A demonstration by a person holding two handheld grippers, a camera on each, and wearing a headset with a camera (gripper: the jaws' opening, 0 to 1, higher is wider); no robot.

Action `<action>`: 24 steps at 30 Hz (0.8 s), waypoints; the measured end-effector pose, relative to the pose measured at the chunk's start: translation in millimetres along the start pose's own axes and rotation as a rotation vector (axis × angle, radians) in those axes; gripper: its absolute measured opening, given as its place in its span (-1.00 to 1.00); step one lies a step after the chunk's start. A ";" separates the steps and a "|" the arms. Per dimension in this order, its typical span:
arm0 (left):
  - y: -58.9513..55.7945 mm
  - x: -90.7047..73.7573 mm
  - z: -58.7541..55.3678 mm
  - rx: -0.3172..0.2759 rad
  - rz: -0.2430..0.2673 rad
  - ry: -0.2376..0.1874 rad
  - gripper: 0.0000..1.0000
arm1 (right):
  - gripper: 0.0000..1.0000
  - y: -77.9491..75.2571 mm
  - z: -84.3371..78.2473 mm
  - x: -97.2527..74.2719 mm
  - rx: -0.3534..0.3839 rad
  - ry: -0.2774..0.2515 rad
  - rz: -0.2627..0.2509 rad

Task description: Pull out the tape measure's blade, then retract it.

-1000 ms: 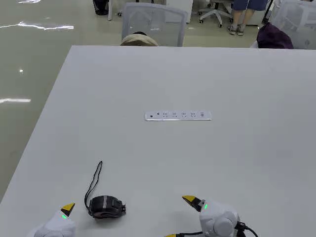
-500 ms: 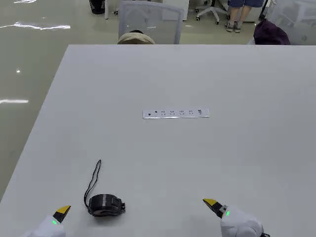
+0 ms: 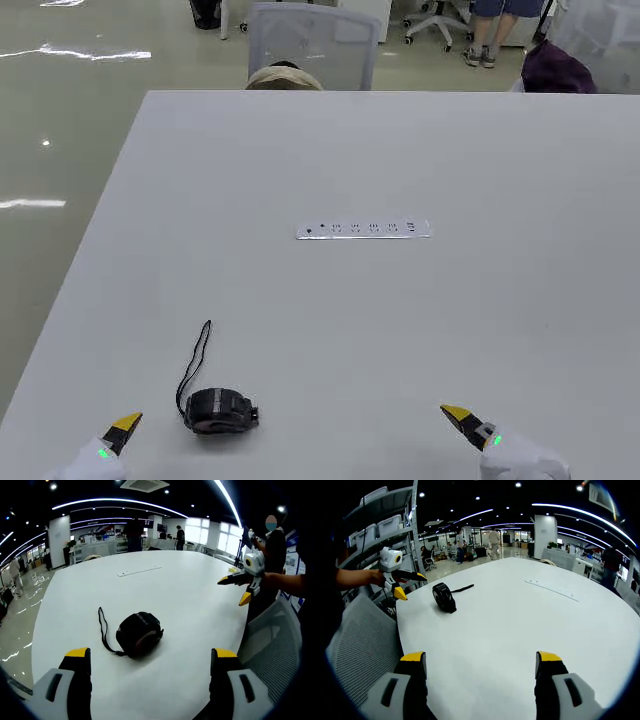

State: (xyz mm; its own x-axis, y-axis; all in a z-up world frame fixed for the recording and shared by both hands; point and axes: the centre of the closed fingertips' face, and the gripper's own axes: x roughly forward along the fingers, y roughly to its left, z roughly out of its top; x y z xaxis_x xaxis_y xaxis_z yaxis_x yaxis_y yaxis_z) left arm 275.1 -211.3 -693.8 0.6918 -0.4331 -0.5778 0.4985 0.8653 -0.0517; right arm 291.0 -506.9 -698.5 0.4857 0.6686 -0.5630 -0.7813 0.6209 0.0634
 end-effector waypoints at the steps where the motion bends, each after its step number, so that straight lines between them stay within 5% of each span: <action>1: 0.0 -0.8 0.6 -0.003 -0.005 -0.006 0.98 | 0.83 -1.1 0.5 -1.8 -0.002 0.000 -0.004; 24: 2.5 -6.0 3.3 -0.007 -0.015 -0.025 0.98 | 0.86 -7.4 4.8 -6.7 -0.002 -0.010 -0.020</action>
State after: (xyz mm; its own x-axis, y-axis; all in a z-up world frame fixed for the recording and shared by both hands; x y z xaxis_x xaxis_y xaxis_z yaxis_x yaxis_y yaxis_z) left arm 273.9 -207.4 -687.8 0.6968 -0.4524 -0.5565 0.5054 0.8603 -0.0666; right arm 295.4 -514.0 -691.2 0.5051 0.6601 -0.5559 -0.7722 0.6334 0.0504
